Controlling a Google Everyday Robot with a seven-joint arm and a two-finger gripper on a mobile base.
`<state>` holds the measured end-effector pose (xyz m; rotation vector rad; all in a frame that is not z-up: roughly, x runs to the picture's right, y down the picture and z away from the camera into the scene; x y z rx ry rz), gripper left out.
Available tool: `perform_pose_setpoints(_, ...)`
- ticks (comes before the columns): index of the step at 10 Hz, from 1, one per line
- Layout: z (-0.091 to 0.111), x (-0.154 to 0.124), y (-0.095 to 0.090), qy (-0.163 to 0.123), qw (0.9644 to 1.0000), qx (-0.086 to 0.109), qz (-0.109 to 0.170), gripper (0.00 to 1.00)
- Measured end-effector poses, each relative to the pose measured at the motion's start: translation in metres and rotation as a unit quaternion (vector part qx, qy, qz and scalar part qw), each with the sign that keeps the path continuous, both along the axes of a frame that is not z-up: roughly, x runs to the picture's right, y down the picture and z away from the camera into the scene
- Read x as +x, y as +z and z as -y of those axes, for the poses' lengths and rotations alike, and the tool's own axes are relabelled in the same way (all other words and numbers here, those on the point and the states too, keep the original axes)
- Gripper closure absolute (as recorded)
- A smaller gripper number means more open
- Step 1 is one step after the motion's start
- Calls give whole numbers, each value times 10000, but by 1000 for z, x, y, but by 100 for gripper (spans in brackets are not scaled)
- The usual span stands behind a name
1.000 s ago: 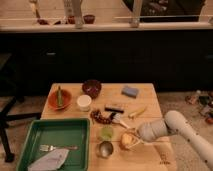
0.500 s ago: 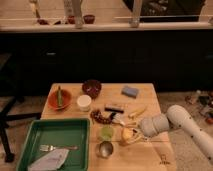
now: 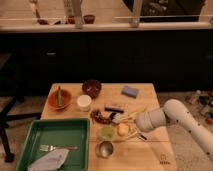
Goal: Place apple in paper cup
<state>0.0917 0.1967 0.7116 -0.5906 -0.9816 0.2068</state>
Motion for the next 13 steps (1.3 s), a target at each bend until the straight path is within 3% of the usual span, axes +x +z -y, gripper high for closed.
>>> perform_pose_setpoints(2, 12, -25, -5, -65, 9999, 99, 90, 87)
perform_pose_setpoints(11, 10, -23, -5, -68, 9999, 81, 85, 87)
perform_pose_setpoints(13, 12, -30, 3, 139, 9996, 208, 114, 87)
